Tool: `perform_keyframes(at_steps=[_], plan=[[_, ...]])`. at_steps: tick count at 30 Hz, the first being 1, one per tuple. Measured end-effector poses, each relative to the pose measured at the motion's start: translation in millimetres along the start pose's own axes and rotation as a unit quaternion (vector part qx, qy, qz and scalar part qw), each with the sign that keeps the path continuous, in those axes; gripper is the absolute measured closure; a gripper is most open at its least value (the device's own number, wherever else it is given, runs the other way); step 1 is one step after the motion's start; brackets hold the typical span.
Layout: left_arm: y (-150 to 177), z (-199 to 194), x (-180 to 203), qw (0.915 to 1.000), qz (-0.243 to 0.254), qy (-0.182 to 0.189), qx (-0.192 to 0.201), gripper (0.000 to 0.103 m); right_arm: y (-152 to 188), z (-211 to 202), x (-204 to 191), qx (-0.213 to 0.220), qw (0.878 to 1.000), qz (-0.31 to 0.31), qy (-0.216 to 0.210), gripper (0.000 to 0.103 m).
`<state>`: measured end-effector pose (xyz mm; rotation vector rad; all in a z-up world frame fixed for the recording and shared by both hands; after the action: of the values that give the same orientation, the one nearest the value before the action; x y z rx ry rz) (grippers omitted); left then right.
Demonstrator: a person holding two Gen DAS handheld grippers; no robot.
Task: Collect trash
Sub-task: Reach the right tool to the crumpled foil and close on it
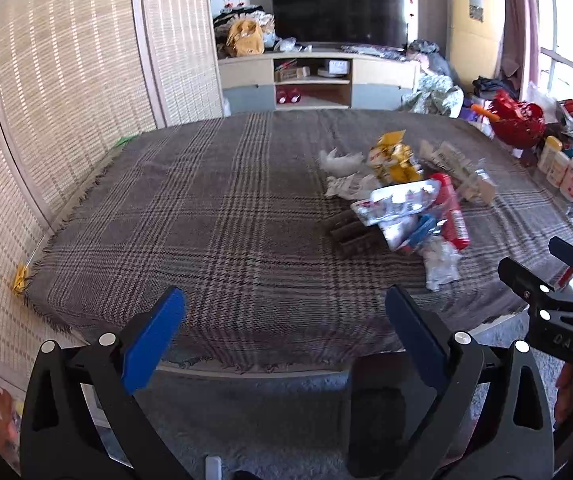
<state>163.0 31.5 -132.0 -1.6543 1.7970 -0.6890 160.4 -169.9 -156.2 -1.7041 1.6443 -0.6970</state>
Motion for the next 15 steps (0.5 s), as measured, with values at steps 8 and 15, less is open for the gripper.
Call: perform_keyframes(at_steps=[8,15], plan=[[-7,19,-14,0.9999,0.0,-0.005,-0.016,0.016,3,44,-26,-0.041,0.998,-0.007,-0.048,0.039],[-14,28,-3,0.9997,0.0,0.013,-0.02,0.016,7,67,-25,-0.058,0.997,-0.001,-0.051,0.049]])
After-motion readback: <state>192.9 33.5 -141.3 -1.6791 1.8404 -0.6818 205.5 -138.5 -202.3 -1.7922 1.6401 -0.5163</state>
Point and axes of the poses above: each gripper's, at about its wrist camera, not at the fingertips, and z roughly the way its jaws point, x to its right, y to its underside, the point moved 3 cm from there along z, roughly the way its jaws point, and after that the axes turned 1 degree about z, right-handed, at the moved point
